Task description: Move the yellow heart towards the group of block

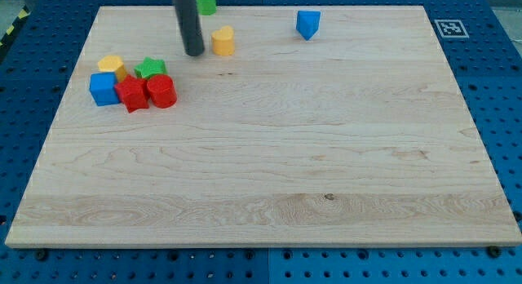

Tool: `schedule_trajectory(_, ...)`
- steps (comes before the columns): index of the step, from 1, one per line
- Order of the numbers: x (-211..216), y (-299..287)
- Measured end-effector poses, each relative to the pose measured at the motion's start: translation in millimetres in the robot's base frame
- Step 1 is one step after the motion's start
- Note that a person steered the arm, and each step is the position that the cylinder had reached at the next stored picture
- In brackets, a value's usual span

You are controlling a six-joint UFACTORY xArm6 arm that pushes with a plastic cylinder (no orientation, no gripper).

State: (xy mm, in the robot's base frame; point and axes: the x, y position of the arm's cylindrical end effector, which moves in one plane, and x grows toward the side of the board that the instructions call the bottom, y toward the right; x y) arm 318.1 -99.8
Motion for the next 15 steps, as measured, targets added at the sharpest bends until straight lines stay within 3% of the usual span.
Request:
schedule_trajectory(2, -32.1, -45.7)
schedule_trajectory(3, -61.2, -31.6)
schedule_trajectory(4, -48.1, 29.8)
schedule_trajectory(5, 16.8, 82.5)
schedule_trajectory(6, 23.3, 104.9)
schedule_trajectory(7, 1.3, 110.8)
schedule_trajectory(9, 93.9, 117.6)
schedule_trajectory(10, 86.1, 123.1)
schedule_trajectory(11, 39.0, 124.0)
schedule_trajectory(12, 36.6, 106.6)
schedule_trajectory(14, 148.0, 100.6)
schedule_trajectory(15, 147.4, 101.8)
